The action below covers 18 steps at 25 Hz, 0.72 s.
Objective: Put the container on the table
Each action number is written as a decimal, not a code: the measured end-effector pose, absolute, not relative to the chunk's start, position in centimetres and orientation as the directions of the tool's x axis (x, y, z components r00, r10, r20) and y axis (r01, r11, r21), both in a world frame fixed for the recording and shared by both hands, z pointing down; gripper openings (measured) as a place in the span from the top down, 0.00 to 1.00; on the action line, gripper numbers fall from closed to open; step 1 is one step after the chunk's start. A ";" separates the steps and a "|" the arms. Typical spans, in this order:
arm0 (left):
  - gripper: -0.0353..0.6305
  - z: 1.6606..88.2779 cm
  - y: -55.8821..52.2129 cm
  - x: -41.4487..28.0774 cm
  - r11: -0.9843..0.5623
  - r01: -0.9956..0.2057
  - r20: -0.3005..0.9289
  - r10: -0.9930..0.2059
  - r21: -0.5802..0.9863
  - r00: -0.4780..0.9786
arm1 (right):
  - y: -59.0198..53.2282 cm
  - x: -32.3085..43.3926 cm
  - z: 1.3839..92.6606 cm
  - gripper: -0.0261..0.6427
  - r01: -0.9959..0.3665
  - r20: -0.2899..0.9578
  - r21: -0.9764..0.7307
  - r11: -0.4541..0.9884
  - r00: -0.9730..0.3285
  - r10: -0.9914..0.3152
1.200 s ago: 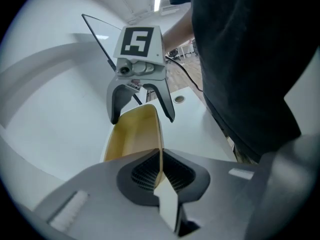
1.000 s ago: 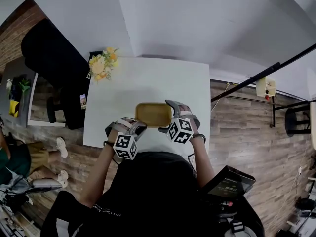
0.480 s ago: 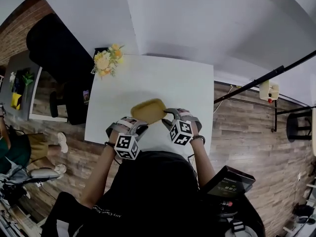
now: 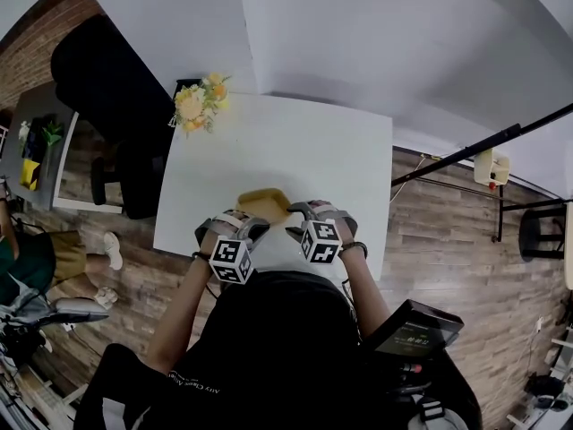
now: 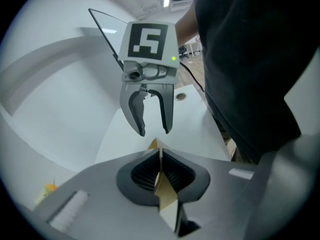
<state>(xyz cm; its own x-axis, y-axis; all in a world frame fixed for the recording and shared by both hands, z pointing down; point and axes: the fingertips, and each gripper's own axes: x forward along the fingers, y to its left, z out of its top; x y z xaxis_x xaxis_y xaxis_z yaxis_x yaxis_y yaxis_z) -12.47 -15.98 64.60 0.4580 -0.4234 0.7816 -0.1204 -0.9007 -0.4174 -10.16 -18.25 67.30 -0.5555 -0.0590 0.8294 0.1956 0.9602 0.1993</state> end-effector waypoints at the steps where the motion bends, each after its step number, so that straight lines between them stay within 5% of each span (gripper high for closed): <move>1: 0.92 64.2 -16.0 -12.4 -0.896 -0.115 0.772 -0.429 -0.428 0.470 | -18.1 -10.4 67.5 0.63 0.210 0.833 0.197 0.958 -0.552 -0.051; 5: 0.92 62.4 -16.1 -12.1 -0.874 -0.121 0.723 -0.461 -0.471 0.515 | -17.8 -11.0 68.6 0.65 0.240 0.844 0.193 0.951 -0.536 -0.036; 12: 0.92 62.5 -17.4 -13.6 -0.865 -0.141 0.733 -0.485 -0.481 0.476 | -19.8 -11.6 68.6 0.88 0.162 0.834 0.260 0.952 -0.534 -0.137; 18: 0.90 63.1 -19.1 -14.8 -0.833 -0.305 0.752 -0.550 -0.462 0.363 | -20.2 -11.4 67.4 0.92 0.129 0.839 0.276 0.952 -0.515 -0.173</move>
<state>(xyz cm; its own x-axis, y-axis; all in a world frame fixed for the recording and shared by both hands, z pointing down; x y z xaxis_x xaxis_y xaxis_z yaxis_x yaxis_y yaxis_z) -14.81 -19.14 63.09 0.3633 -0.5500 0.7520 -0.3049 -0.8329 -0.4619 -11.42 -20.25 67.40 -0.5153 -0.1731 0.8394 0.1293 0.9525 0.2758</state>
